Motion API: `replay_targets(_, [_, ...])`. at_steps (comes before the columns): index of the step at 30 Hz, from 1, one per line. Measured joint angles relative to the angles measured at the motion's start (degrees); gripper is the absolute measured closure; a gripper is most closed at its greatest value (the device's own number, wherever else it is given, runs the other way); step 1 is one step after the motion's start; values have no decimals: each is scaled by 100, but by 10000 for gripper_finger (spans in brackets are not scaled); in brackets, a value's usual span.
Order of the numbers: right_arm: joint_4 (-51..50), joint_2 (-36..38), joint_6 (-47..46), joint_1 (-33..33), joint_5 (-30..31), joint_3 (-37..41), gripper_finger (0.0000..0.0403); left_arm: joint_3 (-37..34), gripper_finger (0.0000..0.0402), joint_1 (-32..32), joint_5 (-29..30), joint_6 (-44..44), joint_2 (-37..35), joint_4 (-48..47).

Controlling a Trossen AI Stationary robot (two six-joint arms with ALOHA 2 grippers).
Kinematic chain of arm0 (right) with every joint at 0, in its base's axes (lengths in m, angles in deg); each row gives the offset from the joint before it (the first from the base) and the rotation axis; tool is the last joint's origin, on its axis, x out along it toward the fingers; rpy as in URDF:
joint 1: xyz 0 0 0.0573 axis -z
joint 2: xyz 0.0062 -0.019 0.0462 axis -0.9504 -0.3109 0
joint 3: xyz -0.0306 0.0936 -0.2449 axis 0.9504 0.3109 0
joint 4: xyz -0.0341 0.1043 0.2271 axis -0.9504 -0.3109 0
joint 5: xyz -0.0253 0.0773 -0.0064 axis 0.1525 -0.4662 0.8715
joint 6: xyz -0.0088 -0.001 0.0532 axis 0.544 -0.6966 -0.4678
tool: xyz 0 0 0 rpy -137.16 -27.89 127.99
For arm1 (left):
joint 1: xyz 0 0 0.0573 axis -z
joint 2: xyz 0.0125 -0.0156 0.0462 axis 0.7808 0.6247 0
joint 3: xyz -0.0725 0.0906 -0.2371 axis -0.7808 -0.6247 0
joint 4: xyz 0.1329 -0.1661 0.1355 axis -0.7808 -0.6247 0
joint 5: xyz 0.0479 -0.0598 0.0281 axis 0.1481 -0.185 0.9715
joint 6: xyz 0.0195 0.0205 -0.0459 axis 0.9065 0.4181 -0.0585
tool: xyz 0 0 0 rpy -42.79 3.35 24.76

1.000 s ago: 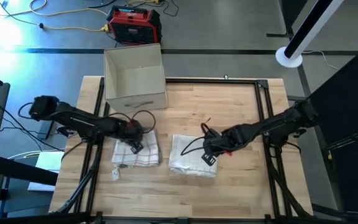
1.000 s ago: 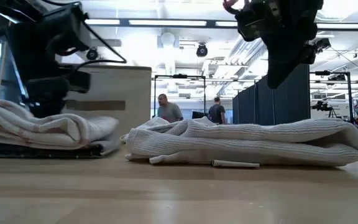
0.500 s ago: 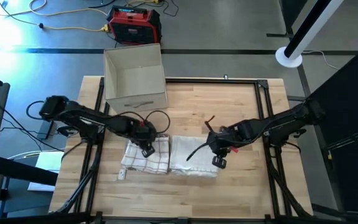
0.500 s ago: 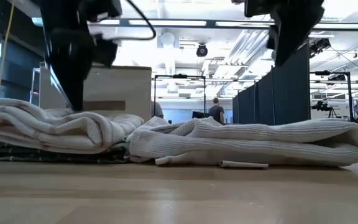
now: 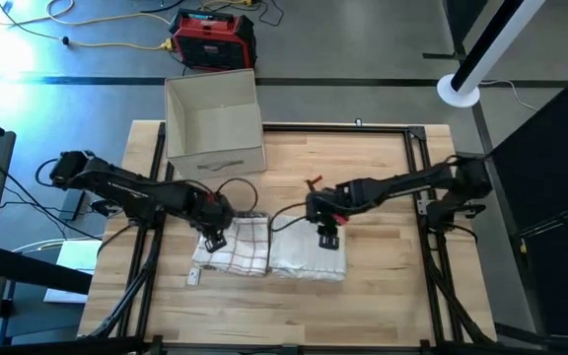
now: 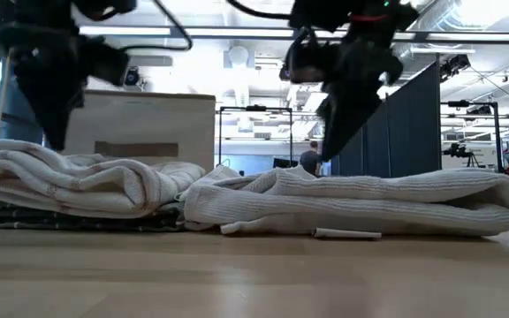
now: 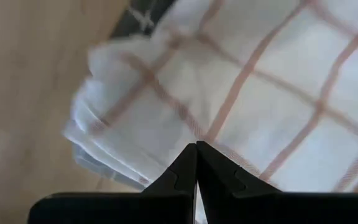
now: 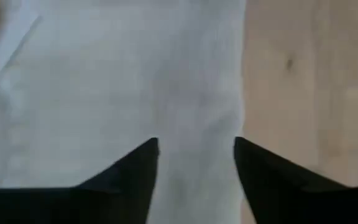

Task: Fold towel
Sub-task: Stack the white towel on the stacked white towel

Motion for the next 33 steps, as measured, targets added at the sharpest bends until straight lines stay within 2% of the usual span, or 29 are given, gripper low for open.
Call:
replay_targets(3, [299,-207,170,85,197,0,161,-355,401,232,-177,-315,3,180])
replay_targets(6, [325,-443,251,214,124,0,127,-555,401,498,-215,-528,-11,263])
replay_targets(11, [415,-1001,235,370,-205,-3,110,-613,401,660,-173,-739,-19,291])
replay_targets(13, [443,-1141,114,414,-340,-29,124,-537,401,633,-169,-766,-50,287])
replay_targets(15, [438,-1245,-25,440,-473,-35,159,-419,401,590,-162,-772,-108,297])
replay_targets(17, [422,-1259,-78,444,-606,-35,219,-287,401,536,-143,-773,-188,288])
replay_targets(20, [405,-1228,-69,456,-747,-33,342,-35,401,424,-44,-772,-390,283])
replay_targets(21, [399,-1228,-74,478,-817,-32,369,52,401,386,21,-771,-475,286])
replay_targets(24, [300,-1113,-396,516,-947,-22,375,266,401,293,212,-726,-794,215])
replay_targets(27, [-356,-683,-496,442,-778,-15,375,429,401,261,467,-725,-1155,-130])
replay_targets(30, [-714,-46,-500,236,-572,-353,375,423,401,280,636,-585,-1454,-632])
replay_targets(33, [-1128,330,-417,-43,-696,-832,375,423,401,283,645,-297,-1678,-1140])
